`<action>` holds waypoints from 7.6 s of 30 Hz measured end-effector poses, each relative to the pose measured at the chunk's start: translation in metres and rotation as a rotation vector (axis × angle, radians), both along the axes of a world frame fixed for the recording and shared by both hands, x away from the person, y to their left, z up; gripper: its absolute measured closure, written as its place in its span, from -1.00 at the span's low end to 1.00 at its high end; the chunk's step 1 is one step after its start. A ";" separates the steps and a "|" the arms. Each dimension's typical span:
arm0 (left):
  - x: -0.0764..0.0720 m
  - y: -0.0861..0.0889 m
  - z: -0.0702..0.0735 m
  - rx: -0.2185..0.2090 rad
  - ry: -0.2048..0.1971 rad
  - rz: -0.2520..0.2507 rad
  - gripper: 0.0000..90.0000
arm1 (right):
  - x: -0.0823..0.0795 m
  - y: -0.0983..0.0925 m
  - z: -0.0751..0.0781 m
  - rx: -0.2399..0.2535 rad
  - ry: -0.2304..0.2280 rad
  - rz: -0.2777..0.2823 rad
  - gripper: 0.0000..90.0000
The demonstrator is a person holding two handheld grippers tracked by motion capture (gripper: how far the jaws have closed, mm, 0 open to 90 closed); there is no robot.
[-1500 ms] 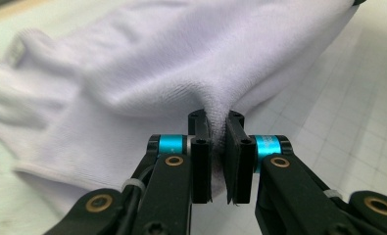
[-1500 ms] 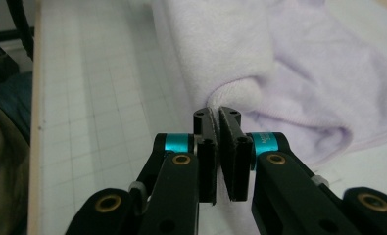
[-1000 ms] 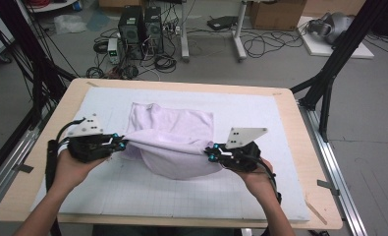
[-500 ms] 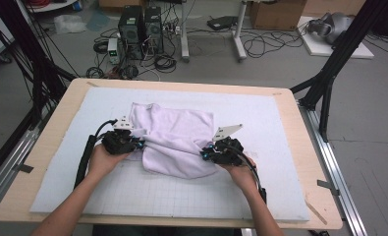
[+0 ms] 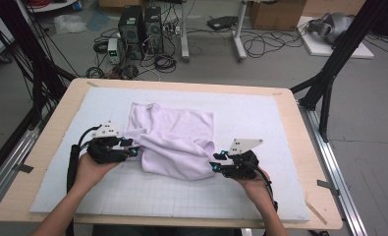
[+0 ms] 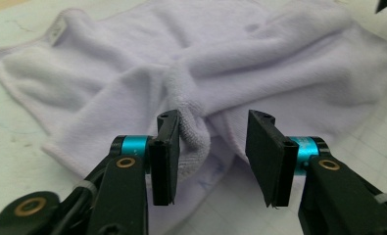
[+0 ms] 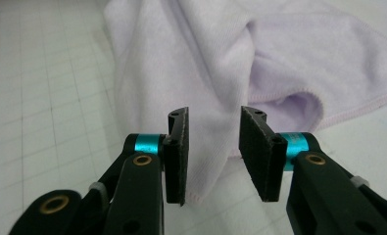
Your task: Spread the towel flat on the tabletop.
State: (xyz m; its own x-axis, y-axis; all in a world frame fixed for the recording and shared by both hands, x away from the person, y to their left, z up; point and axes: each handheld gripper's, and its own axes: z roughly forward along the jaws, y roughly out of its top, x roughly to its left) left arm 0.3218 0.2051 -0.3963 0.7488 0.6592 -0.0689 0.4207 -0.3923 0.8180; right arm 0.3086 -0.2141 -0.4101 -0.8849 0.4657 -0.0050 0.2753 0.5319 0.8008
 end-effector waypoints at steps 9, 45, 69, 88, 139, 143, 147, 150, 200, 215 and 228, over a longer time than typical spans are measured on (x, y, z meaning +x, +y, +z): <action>-0.012 0.001 0.008 -0.019 -0.051 0.009 0.10 | -0.004 0.007 -0.004 -0.025 -0.006 0.039 0.39; -0.012 -0.059 -0.042 0.139 0.074 -0.203 0.61 | 0.004 0.014 -0.027 -0.108 0.064 0.060 0.61; -0.100 0.010 0.023 0.123 -0.039 -0.177 0.88 | -0.057 0.049 0.018 -0.052 -0.028 0.250 0.93; -0.064 0.007 -0.021 0.107 0.051 -0.165 0.27 | -0.031 0.055 -0.011 -0.034 0.028 0.231 0.49; -0.062 -0.006 -0.023 0.128 -0.006 -0.152 0.42 | -0.046 0.060 0.001 0.031 0.018 0.235 0.62; -0.059 -0.004 -0.030 0.136 0.004 -0.136 0.39 | -0.039 0.064 -0.008 0.005 0.041 0.202 0.49; -0.061 0.000 -0.034 0.146 0.010 -0.126 0.39 | -0.039 0.085 -0.017 -0.084 0.058 0.244 0.63; -0.061 0.002 -0.034 0.145 0.009 -0.117 0.40 | -0.040 0.098 -0.021 -0.114 0.060 0.278 0.73; -0.058 0.016 -0.036 0.120 -0.004 -0.088 0.93 | 0.002 0.028 0.003 -0.170 -0.012 0.014 0.87; -0.062 0.018 -0.036 0.116 0.012 -0.095 0.50 | -0.034 0.041 0.003 -0.038 0.010 0.145 0.54; -0.060 0.011 -0.041 0.145 0.027 -0.138 0.85 | -0.019 0.083 -0.020 -0.146 0.086 0.194 0.99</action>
State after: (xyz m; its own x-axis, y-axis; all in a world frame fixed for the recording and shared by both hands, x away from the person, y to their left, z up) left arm 0.2616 0.2164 -0.4377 0.8317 0.5552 -0.0020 0.3757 -0.5601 0.7383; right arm 0.2892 -0.1312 -0.4303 -0.9579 0.2866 0.0195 0.2203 0.6894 0.6900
